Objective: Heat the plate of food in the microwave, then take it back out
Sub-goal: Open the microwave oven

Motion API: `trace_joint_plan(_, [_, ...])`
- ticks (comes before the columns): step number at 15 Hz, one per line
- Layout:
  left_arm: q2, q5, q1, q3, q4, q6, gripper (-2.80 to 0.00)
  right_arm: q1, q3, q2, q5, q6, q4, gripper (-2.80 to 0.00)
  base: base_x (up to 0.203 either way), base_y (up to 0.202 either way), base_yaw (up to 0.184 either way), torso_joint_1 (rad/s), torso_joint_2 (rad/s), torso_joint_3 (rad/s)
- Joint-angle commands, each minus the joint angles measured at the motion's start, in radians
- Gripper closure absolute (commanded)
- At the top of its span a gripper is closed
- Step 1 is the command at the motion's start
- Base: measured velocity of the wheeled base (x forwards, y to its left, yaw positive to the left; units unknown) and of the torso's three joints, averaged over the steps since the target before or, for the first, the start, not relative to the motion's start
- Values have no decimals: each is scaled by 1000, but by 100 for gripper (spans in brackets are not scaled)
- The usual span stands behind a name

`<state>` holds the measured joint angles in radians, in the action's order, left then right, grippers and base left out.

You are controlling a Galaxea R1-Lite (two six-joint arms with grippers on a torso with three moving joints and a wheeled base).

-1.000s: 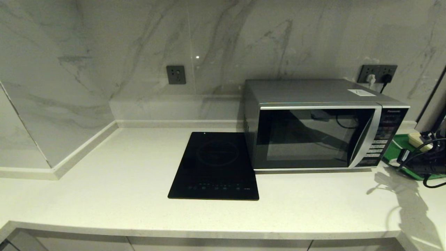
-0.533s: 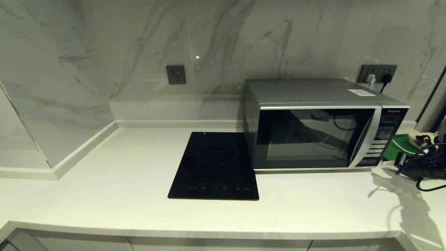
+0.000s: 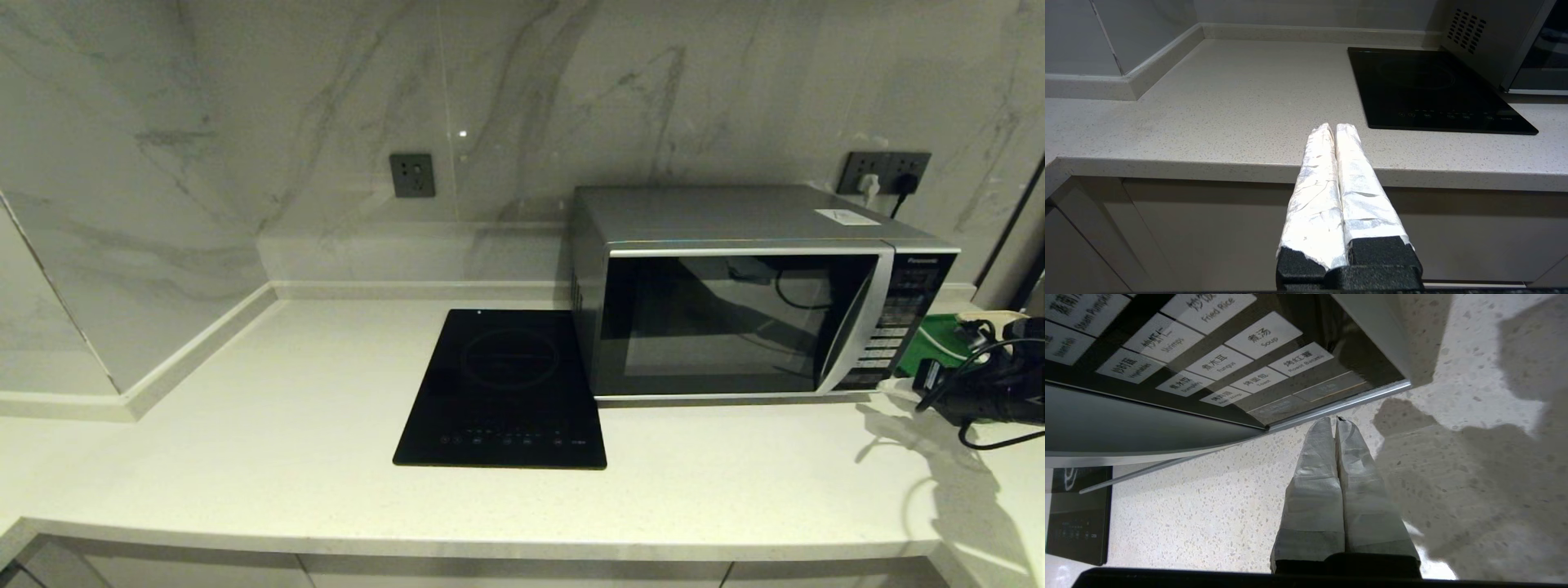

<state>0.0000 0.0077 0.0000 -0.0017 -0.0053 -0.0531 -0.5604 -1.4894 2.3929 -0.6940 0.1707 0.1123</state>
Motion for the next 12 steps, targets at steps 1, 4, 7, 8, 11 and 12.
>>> trace_joint_plan(1, [0, 0, 0, 0, -1, -1, 0, 7, -8, 19, -4, 1, 1, 0, 0, 0, 0, 0, 0, 0])
trace_joint_plan(4, [0, 0, 0, 0, -1, -1, 0, 8, -24, 31, -4, 3, 6, 0, 0, 0, 0, 0, 0, 0])
trace_joint_plan(7, [0, 0, 0, 0, -1, -1, 0, 8, -61, 46, -4, 3, 6, 0, 0, 0, 0, 0, 0, 0])
trace_joint_plan(8, [0, 0, 0, 0, -1, -1, 0, 8, -68, 54, -5, 4, 7, 0, 0, 0, 0, 0, 0, 0])
trace_joint_plan(11, [0, 0, 0, 0, -1, -1, 0, 7, -77, 66, -27, 3, 7, 0, 0, 0, 0, 0, 0, 0])
trace_joint_plan(12, [0, 0, 0, 0, -1, -1, 0, 7, -77, 69, -27, 3, 6, 0, 0, 0, 0, 0, 0, 0])
